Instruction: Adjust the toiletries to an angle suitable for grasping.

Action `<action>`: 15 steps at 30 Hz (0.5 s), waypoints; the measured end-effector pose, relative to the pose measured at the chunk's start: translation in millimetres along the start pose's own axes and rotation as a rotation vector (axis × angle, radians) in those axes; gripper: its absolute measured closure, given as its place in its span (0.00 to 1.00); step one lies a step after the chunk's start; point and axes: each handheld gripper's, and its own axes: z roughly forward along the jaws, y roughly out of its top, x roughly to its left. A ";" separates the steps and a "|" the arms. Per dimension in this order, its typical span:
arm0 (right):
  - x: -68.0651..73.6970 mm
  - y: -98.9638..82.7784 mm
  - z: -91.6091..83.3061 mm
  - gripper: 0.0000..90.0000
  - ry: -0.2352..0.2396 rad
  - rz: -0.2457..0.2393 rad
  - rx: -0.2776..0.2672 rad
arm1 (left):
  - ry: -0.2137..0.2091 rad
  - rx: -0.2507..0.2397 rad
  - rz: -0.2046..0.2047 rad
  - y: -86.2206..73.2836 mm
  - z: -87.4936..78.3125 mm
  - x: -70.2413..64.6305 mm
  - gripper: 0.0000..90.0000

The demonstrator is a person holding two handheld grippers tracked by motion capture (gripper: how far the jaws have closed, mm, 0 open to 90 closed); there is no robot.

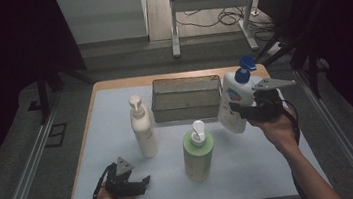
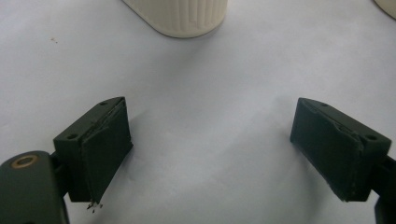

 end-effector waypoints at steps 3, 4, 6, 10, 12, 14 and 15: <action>3.9 5.4 5.4 0.47 0.002 0.000 -0.002 | 0.000 0.000 0.000 0.0 0.0 0.0 0.13; 6.7 9.3 8.8 0.47 0.004 0.000 -0.004 | 0.000 0.000 0.000 0.0 0.0 0.0 0.13; 9.3 13.3 12.3 0.47 0.008 -0.005 -0.007 | 0.000 0.000 0.000 0.0 0.0 0.0 0.13; 14.9 20.8 18.6 0.47 0.014 -0.005 -0.010 | 0.000 -0.001 0.000 0.0 0.1 0.0 0.13; 15.7 22.6 20.2 0.47 0.014 -0.007 -0.013 | 0.000 0.000 0.000 0.0 0.1 0.0 0.13; 19.3 28.0 24.9 0.47 0.019 -0.009 -0.014 | 0.001 0.001 0.002 0.0 0.0 0.2 0.13; 20.5 29.8 26.6 0.47 0.018 -0.010 -0.014 | 0.001 0.002 0.002 0.1 -0.1 0.2 0.13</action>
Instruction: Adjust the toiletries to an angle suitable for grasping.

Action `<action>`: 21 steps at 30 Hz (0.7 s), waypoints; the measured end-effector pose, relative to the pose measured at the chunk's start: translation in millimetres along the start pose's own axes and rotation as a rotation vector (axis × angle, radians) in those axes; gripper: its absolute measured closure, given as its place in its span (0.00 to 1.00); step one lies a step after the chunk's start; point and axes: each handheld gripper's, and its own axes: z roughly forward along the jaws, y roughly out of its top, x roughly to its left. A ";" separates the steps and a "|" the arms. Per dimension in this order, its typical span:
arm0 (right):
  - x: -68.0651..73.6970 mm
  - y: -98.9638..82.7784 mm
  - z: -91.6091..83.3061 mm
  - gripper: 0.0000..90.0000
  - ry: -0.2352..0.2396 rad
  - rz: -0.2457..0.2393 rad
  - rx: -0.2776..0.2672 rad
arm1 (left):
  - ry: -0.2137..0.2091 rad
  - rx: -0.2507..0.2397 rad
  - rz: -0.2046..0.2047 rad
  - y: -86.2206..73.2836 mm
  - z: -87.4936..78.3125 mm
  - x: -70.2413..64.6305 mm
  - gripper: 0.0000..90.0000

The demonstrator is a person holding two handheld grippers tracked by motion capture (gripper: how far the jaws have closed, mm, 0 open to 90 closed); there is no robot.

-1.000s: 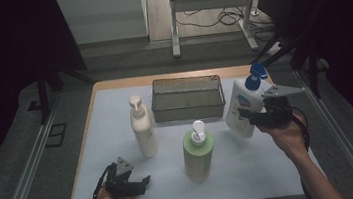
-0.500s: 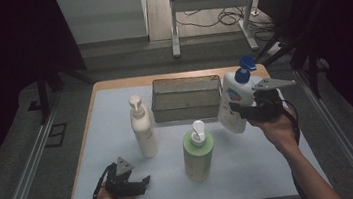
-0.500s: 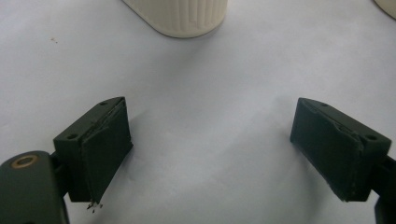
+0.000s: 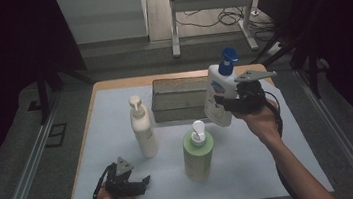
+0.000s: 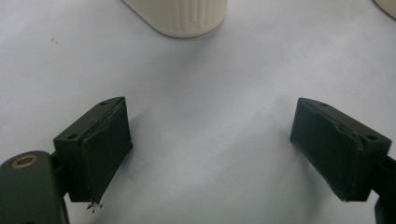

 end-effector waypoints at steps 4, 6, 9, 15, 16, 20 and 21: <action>2.7 4.8 5.2 0.47 -0.002 -0.006 -0.003 | 0.000 -0.001 0.000 0.0 0.1 0.0 0.13; 5.1 9.0 10.8 0.47 -0.002 -0.003 -0.003 | 0.000 -0.001 0.000 0.0 0.1 0.0 0.13; 6.6 13.4 16.2 0.47 -0.002 -0.001 -0.006 | 0.000 -0.001 0.000 0.0 0.1 0.0 0.13; 9.0 20.6 24.7 0.47 -0.006 0.001 -0.014 | 0.001 -0.001 -0.002 0.0 0.1 -0.1 0.13; 9.7 22.1 26.5 0.47 -0.007 -0.001 -0.017 | 0.001 -0.001 -0.001 0.0 0.1 -0.1 0.13; 13.1 30.2 36.0 0.47 -0.012 -0.002 -0.020 | 0.001 -0.001 -0.001 0.0 0.1 0.0 0.13; 13.8 31.8 38.0 0.47 -0.013 -0.004 -0.021 | 0.001 -0.001 -0.001 0.0 0.1 0.0 0.13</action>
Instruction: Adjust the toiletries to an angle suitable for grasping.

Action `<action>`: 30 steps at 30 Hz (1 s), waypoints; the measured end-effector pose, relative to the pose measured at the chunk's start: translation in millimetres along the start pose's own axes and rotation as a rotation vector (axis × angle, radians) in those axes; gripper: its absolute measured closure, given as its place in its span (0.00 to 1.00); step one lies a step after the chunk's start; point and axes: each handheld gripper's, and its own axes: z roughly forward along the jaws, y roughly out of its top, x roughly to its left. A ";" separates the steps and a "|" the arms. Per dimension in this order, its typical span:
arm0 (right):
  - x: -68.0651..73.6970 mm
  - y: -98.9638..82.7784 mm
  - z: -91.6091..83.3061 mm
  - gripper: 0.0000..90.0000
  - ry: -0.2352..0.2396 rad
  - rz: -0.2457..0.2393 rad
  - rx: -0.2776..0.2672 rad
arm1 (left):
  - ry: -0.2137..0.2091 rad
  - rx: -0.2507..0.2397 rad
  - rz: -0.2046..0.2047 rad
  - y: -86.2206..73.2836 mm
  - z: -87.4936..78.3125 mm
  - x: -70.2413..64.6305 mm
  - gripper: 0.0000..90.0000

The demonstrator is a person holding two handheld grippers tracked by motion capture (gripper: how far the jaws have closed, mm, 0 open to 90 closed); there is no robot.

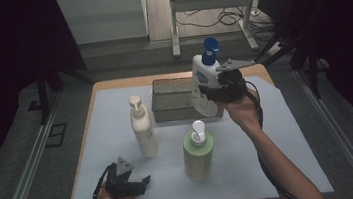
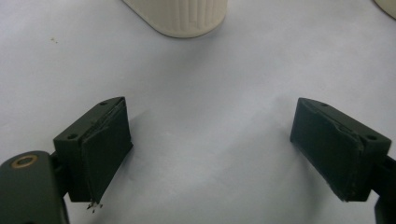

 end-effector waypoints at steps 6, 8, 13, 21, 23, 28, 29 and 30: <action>5.2 10.0 13.2 0.47 -0.006 -0.009 -0.006 | -0.001 0.001 0.001 0.0 0.0 0.1 0.13; 6.4 12.8 17.7 0.47 -0.007 -0.011 -0.010 | -0.001 0.001 0.001 0.1 0.0 0.1 0.13; 8.7 17.9 27.2 0.47 -0.013 -0.008 -0.009 | -0.001 0.000 0.000 0.0 0.1 0.1 0.13; 11.6 22.1 51.2 0.48 -0.022 0.000 -0.013 | -0.002 0.003 0.003 0.1 -0.1 0.4 0.13; 12.0 22.8 56.6 0.48 -0.026 0.001 -0.013 | -0.003 -0.002 -0.002 0.0 0.2 0.0 0.13; 12.9 24.0 66.7 0.48 -0.032 -0.004 -0.021 | -0.001 0.001 0.002 0.0 -0.1 0.4 0.13; 12.6 24.5 71.4 0.48 -0.034 0.003 -0.022 | -0.001 0.004 0.004 0.1 -0.3 0.6 0.13; 12.3 24.7 73.5 0.48 -0.034 0.004 -0.021 | -0.001 0.004 0.004 0.1 -0.3 0.6 0.13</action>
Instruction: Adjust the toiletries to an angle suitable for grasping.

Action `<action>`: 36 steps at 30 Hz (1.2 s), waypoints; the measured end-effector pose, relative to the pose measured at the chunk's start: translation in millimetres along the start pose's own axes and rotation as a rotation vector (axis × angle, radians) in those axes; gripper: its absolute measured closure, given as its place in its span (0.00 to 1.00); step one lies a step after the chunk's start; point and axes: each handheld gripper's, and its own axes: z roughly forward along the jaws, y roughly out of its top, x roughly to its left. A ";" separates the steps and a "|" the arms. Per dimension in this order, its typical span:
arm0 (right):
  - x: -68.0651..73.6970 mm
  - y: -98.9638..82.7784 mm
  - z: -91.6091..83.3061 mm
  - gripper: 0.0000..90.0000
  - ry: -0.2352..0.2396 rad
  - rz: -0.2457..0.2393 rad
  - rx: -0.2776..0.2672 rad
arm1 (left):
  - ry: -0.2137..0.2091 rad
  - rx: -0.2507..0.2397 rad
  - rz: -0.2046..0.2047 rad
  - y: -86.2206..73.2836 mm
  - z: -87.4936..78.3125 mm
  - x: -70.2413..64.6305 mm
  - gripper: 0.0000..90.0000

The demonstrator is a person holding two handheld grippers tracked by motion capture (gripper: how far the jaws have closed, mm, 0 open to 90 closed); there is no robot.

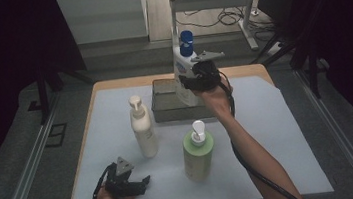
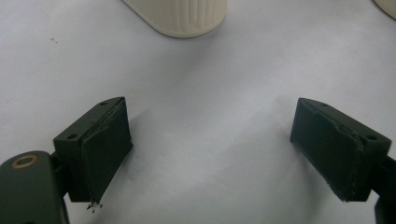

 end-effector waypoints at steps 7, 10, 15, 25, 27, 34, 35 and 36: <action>-2.1 -0.8 12.9 0.47 -0.009 0.006 -0.005 | 0.000 0.000 0.000 0.0 0.0 -0.1 0.13; -2.1 -3.0 18.2 0.47 -0.011 0.006 -0.004 | 0.000 0.000 0.001 0.0 0.0 0.0 0.13; -1.2 -8.5 25.6 0.47 -0.014 0.002 0.004 | -0.001 0.000 0.001 0.0 0.0 0.1 0.13; 0.4 -23.3 33.2 0.47 -0.008 0.008 0.026 | 0.000 0.000 0.001 0.0 0.0 0.0 0.13; 0.4 -27.6 34.2 0.47 -0.004 0.007 0.032 | -0.001 0.001 0.001 0.1 0.0 0.1 0.13; 3.3 -36.6 35.5 0.47 0.008 0.008 0.042 | 0.000 0.001 0.001 0.1 0.0 0.1 0.13; 3.9 -37.7 35.7 0.47 0.010 0.010 0.045 | 0.000 0.001 0.001 0.1 0.0 0.0 0.13; 4.0 -38.8 35.9 0.47 0.007 0.007 0.047 | 0.000 0.001 0.001 0.1 0.0 0.0 0.13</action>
